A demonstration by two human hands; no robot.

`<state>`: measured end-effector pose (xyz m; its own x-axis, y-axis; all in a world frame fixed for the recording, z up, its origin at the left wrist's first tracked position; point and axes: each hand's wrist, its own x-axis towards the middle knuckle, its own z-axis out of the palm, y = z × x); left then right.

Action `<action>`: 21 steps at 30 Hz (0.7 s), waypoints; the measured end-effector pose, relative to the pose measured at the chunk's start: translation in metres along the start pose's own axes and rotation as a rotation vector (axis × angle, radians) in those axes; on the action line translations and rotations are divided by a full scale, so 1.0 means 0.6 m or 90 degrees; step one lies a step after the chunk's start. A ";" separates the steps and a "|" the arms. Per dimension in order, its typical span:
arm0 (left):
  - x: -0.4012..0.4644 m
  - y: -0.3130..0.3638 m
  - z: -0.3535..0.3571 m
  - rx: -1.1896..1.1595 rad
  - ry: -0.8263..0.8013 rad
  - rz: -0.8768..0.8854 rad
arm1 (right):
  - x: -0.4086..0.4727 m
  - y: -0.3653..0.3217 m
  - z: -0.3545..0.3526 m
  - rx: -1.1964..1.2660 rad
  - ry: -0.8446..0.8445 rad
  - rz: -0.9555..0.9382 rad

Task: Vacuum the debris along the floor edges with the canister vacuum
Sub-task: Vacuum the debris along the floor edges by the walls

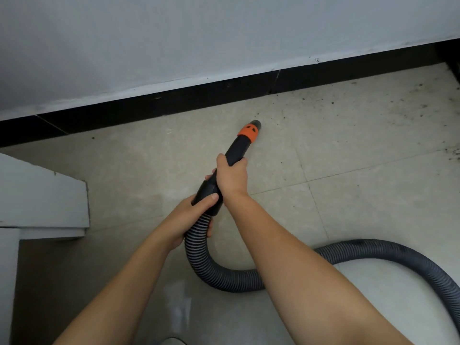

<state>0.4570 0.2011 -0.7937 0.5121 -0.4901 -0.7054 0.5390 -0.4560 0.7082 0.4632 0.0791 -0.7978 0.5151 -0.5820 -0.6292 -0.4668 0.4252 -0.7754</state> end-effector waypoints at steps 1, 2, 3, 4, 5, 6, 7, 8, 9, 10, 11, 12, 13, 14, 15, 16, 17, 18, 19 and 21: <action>0.003 0.000 0.009 -0.004 0.007 0.003 | 0.005 -0.005 -0.006 -0.006 -0.015 -0.001; 0.005 0.002 0.017 -0.009 0.013 0.008 | 0.011 -0.010 -0.010 -0.013 -0.028 0.000; 0.007 0.004 0.023 -0.016 0.019 0.012 | 0.014 -0.015 -0.014 -0.017 -0.039 0.001; 0.010 0.007 0.027 -0.023 0.024 0.015 | 0.018 -0.019 -0.016 -0.019 -0.047 0.001; 0.012 0.010 0.029 -0.025 0.030 0.018 | 0.022 -0.022 -0.015 -0.020 -0.049 -0.002; 0.014 0.014 0.030 -0.022 0.034 0.018 | 0.025 -0.025 -0.015 -0.020 -0.046 -0.003; 0.017 0.018 0.030 -0.017 0.036 0.017 | 0.027 -0.028 -0.014 -0.021 -0.042 -0.004; 0.020 0.022 0.030 -0.012 0.035 0.015 | 0.030 -0.030 -0.013 -0.023 -0.035 -0.003; 0.023 0.027 0.030 -0.008 0.031 0.013 | 0.034 -0.032 -0.015 -0.021 -0.029 -0.003; 0.027 0.031 0.031 -0.004 0.026 0.013 | 0.038 -0.034 -0.017 -0.014 -0.025 -0.001; 0.030 0.035 0.031 -0.001 0.021 0.012 | 0.041 -0.035 -0.020 0.000 -0.025 0.001; 0.033 0.038 0.032 0.000 0.019 0.011 | 0.044 -0.039 -0.023 0.011 -0.026 0.003; 0.035 0.041 0.033 -0.003 0.019 0.012 | 0.047 -0.042 -0.025 0.016 -0.027 0.006; 0.037 0.044 0.034 -0.008 0.022 0.014 | 0.051 -0.045 -0.024 0.013 -0.031 0.009; 0.038 0.045 0.035 -0.016 0.028 0.018 | 0.055 -0.049 -0.021 0.005 -0.039 0.010; 0.039 0.047 0.036 -0.024 0.038 0.022 | 0.057 -0.054 -0.015 -0.009 -0.050 0.011; 0.040 0.048 0.036 -0.031 0.048 0.026 | 0.060 -0.057 -0.009 -0.026 -0.060 0.009; 0.042 0.049 0.035 -0.037 0.055 0.029 | 0.060 -0.061 -0.003 -0.044 -0.065 0.008; 0.044 0.051 0.035 -0.039 0.059 0.032 | 0.062 -0.063 0.001 -0.054 -0.066 0.006; 0.049 0.056 0.035 -0.029 0.057 0.035 | 0.069 -0.066 0.005 -0.057 -0.063 0.005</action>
<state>0.4763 0.1560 -0.7903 0.5983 -0.4447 -0.6665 0.5374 -0.3943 0.7455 0.5050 0.0401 -0.7930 0.5777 -0.5061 -0.6404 -0.5306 0.3634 -0.7658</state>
